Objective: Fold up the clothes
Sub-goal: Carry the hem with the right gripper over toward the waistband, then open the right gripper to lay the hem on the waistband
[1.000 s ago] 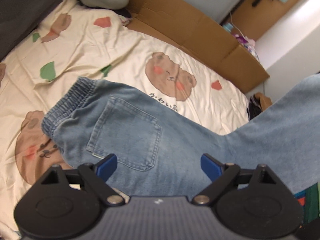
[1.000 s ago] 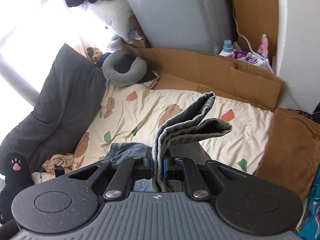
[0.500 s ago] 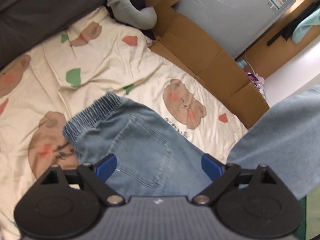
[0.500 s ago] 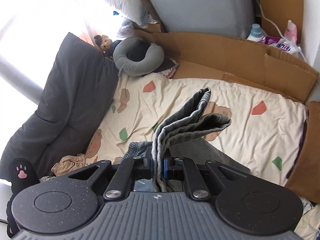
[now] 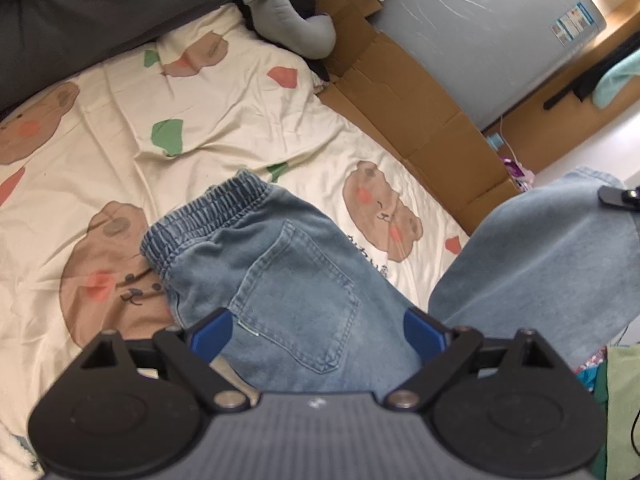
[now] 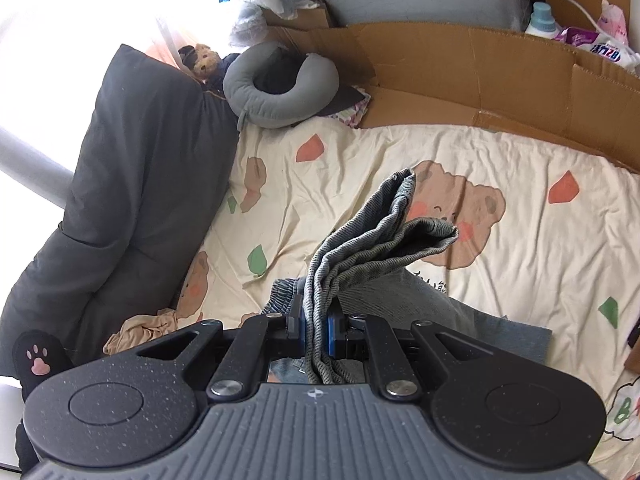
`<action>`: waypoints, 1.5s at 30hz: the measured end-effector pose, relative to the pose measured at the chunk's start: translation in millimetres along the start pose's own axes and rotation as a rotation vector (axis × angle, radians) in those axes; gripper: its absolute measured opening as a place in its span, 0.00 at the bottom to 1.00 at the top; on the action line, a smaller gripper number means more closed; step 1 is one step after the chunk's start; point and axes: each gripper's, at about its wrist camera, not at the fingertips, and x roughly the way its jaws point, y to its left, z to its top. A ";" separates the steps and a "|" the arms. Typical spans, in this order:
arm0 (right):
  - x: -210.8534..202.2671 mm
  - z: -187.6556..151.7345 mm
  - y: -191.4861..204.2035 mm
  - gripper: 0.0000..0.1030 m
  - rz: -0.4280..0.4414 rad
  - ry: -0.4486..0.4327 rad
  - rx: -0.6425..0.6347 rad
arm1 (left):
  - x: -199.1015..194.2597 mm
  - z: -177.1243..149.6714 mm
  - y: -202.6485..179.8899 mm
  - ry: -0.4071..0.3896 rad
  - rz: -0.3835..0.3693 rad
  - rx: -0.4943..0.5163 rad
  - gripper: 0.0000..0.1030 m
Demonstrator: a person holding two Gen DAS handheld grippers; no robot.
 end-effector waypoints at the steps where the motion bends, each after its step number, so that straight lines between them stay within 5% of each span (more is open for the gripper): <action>1: 8.5 0.2 -0.6 0.08 0.001 0.008 0.002 | 3.2 -2.2 2.9 -0.004 -0.001 -0.007 0.91; 23: 236.4 -12.6 26.3 0.09 0.062 0.199 0.022 | 44.9 -31.5 75.2 -0.205 0.055 -0.195 0.91; 32: 306.0 -35.3 49.6 0.10 0.025 0.277 -0.006 | 45.4 -36.0 102.1 -0.217 0.094 -0.200 0.91; 45: 335.7 -47.3 91.8 0.37 0.121 0.358 -0.065 | 22.5 -38.6 122.8 -0.274 0.135 -0.235 0.91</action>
